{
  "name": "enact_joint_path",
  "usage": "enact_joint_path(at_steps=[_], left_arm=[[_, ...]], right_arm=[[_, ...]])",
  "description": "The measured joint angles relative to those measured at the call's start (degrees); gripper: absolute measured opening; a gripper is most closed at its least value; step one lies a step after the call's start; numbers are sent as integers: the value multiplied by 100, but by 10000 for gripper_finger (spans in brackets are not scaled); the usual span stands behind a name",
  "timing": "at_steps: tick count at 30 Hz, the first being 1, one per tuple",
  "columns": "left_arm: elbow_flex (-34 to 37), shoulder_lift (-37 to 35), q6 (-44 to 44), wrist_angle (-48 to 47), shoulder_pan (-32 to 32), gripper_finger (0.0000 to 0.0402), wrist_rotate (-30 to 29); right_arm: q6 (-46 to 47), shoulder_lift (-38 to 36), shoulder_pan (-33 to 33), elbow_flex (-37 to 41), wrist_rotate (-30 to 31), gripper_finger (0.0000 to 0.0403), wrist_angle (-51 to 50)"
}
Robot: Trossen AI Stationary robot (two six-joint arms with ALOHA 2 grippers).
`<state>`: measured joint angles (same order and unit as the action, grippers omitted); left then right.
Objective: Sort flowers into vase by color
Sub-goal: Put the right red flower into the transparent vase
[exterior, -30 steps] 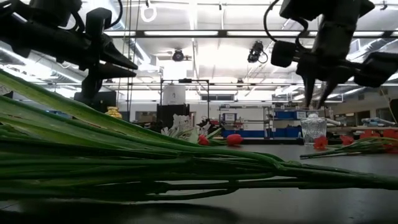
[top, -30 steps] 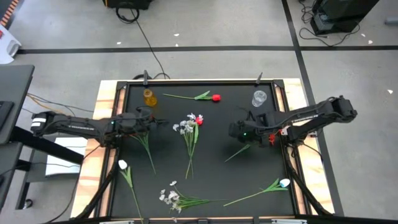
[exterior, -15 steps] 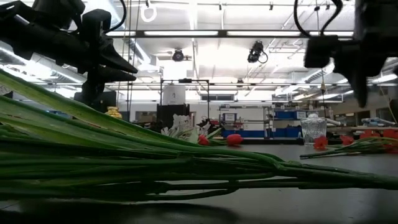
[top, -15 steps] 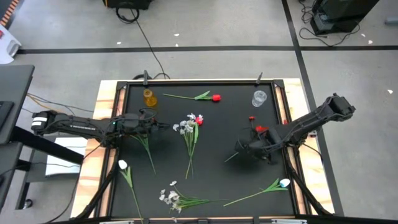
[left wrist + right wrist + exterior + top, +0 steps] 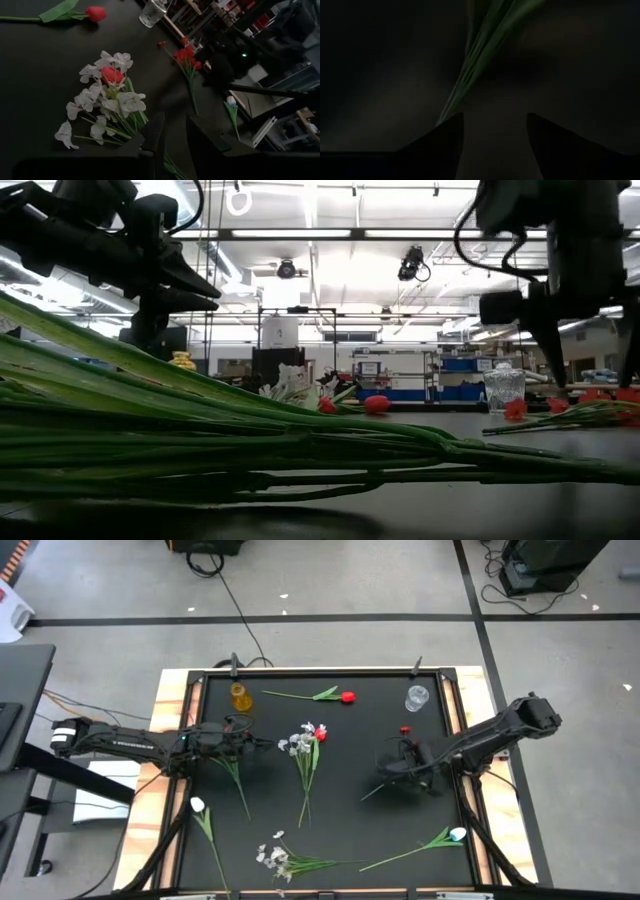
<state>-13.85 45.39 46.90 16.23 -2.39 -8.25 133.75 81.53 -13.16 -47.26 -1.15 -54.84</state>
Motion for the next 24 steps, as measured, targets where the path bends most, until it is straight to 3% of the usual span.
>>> enact_joint_path(at_steps=[8,24], left_arm=[[0,0,28,-11,0,84,46],[0,0,-1,-25,0,84,48]], right_arm=[[1,1,491,76,138,226,15],[39,-20,1087,1030,-38,205,829]])
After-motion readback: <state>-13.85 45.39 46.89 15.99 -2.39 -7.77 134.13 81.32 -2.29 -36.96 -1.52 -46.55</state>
